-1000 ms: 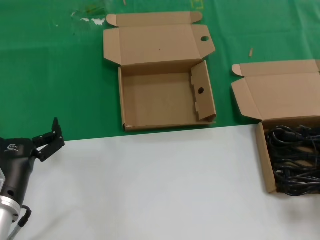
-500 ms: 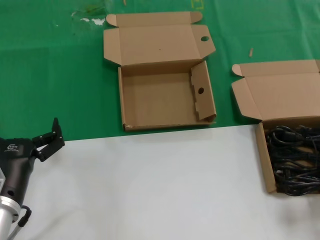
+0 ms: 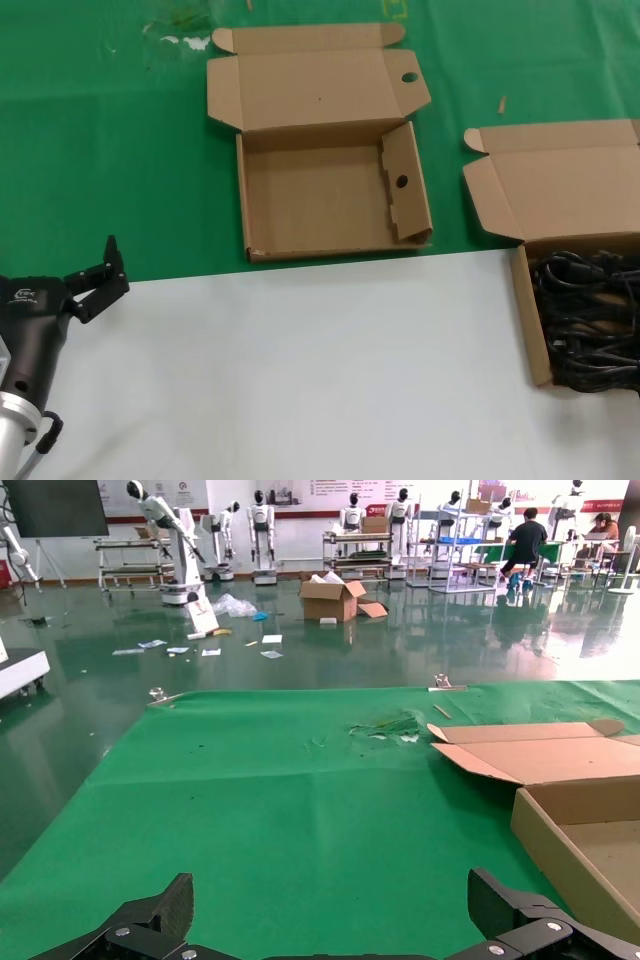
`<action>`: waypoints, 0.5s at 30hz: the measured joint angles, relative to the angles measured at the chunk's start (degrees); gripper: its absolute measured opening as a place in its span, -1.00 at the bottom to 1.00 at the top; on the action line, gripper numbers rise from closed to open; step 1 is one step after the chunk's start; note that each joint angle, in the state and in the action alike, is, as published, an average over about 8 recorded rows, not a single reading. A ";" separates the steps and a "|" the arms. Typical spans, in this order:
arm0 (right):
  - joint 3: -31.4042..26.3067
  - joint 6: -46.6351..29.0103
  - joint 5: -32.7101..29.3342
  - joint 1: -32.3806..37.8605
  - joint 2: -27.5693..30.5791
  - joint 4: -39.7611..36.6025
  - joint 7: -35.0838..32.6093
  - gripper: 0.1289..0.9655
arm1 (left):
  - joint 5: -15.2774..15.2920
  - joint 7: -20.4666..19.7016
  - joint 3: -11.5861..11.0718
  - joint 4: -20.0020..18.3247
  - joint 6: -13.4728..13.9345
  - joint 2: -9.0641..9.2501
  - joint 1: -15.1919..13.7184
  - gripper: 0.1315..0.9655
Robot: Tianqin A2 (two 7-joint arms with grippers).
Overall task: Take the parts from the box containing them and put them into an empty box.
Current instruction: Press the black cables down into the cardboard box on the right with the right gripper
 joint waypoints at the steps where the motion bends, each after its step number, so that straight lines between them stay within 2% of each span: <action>1: -0.37 -0.21 -0.28 0.61 -0.01 -0.21 0.20 1.00 | 0.00 0.00 0.00 0.00 0.00 0.00 0.00 1.00; 12: -3.45 -1.53 -1.43 4.72 -0.43 -2.08 1.00 0.91 | -0.01 0.00 0.00 0.00 0.00 0.00 0.00 1.00; 15: -3.87 -1.74 -1.63 5.25 -0.52 -2.42 1.44 0.81 | -0.01 0.00 0.00 0.00 0.00 0.00 0.00 1.00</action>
